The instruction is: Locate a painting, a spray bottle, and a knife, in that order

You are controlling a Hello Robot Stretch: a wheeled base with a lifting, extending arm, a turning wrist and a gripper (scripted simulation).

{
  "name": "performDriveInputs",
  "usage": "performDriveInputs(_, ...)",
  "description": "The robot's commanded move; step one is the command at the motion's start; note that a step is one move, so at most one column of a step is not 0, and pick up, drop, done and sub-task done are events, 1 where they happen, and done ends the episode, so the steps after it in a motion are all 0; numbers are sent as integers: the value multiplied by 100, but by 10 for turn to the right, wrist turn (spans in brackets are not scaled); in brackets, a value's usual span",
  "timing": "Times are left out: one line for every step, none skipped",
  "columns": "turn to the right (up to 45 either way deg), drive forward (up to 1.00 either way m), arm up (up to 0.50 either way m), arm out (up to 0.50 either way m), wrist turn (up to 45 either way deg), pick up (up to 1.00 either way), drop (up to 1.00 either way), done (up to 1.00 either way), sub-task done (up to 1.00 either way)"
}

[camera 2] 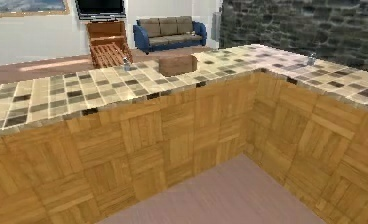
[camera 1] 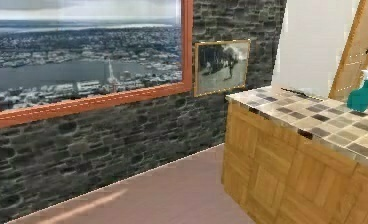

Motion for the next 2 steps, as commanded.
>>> performDriveInputs(0, 100, 0, 0, 0, 0, 0, 0, 0)
performDriveInputs(30, 0, 0, 0, 0, 0, 0, 0, 0)
